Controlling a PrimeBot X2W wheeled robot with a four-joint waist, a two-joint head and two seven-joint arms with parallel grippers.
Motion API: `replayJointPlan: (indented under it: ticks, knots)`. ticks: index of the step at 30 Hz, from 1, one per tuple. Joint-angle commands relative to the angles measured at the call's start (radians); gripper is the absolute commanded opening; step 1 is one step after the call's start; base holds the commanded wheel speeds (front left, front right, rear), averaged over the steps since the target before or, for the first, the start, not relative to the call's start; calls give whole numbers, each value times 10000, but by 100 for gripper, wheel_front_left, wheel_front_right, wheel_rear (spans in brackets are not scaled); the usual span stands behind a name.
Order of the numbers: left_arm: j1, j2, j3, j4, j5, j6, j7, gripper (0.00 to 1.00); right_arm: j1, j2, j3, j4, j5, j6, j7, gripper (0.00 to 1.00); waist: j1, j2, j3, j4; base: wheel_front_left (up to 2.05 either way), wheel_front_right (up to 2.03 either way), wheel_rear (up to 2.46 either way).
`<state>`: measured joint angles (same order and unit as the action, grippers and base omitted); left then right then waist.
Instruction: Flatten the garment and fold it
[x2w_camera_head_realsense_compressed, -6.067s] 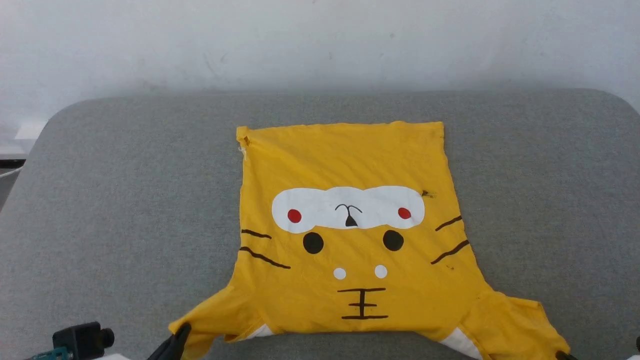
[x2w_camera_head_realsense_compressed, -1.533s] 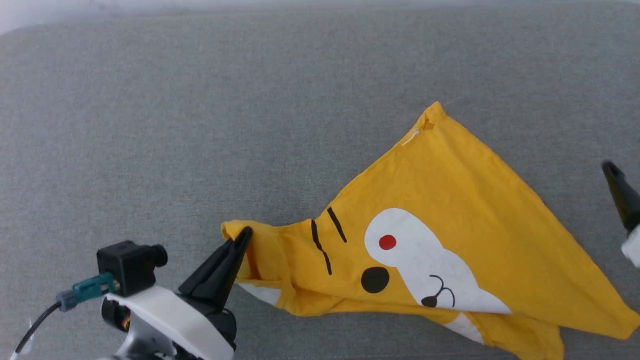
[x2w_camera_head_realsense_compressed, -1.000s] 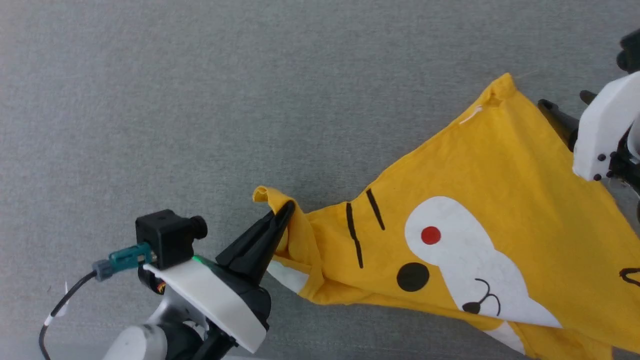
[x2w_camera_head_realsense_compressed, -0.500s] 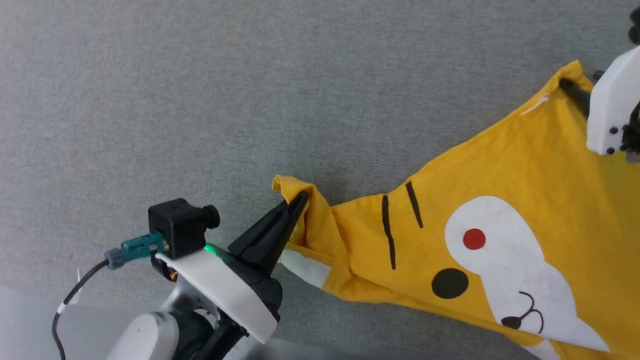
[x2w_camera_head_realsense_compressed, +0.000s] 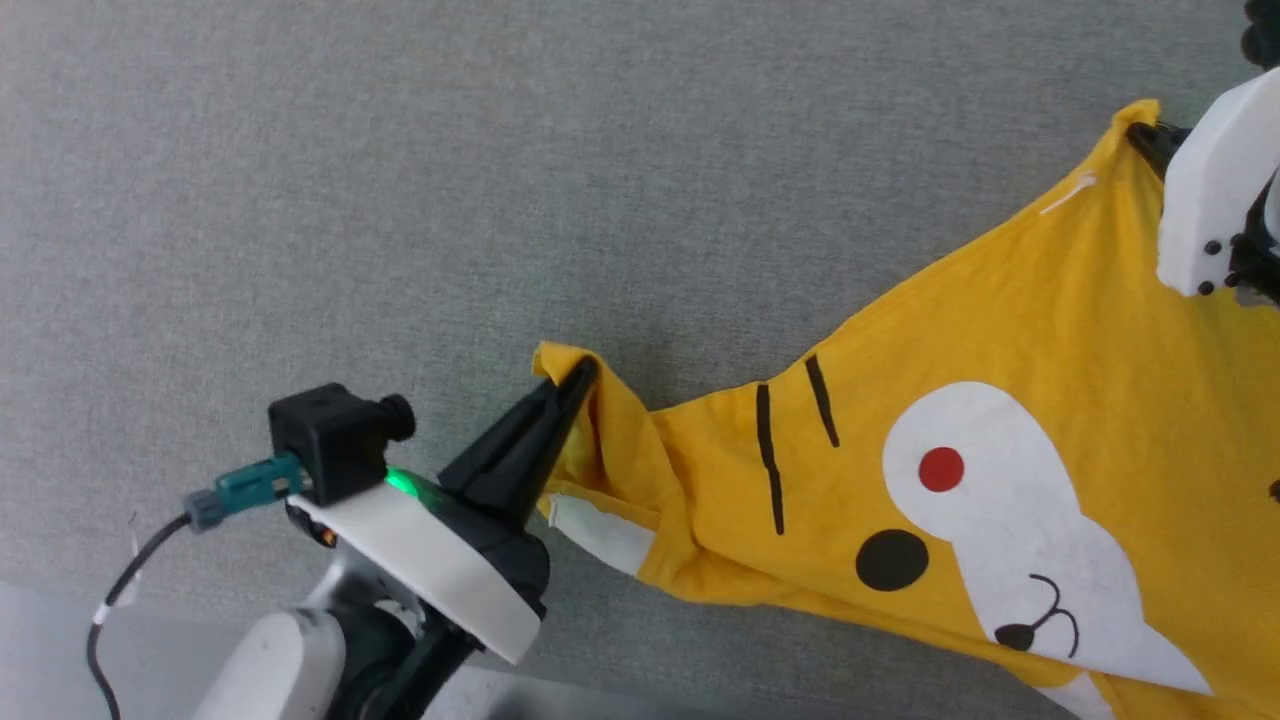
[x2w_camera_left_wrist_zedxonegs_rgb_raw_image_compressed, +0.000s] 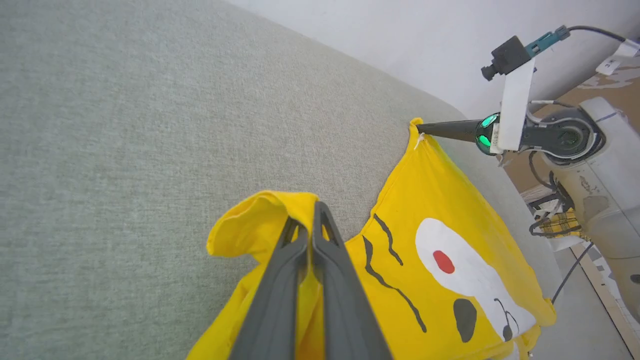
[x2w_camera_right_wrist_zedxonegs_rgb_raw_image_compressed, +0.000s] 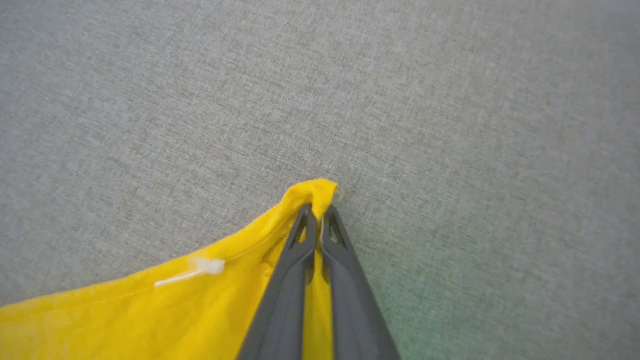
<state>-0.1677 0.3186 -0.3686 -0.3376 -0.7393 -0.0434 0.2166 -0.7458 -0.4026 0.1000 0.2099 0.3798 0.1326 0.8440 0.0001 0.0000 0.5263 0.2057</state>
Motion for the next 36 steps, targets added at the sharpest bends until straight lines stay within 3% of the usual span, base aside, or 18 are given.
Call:
replayJointPlan:
  ticks: [1,7,16,26,36]
  knots:
    - [-211,4,123,23,-6,-74,-158,0,160,117,-13,-6,102,-19,-316,0,-1,0,-282,-215,0,0,0]
    - [-864,96,862,280,471,420,-612,0,188,382,-215,-246,186,-19,-1716,0,-1,0,-1098,-614,0,0,0]
    - [-3113,493,1440,1081,920,932,43,0,-155,589,-458,-133,161,-19,-2867,0,-1,0,-2645,-1293,0,0,0]
    - [-6897,628,1238,3583,1410,542,562,0,-1413,939,-322,469,-70,-19,-3051,0,-1,0,-3670,-1933,0,0,0]
    - [-9428,821,556,6286,2415,188,771,0,-2950,1363,-104,1785,-542,-19,-3268,0,-1,0,-4363,-2510,0,0,0]
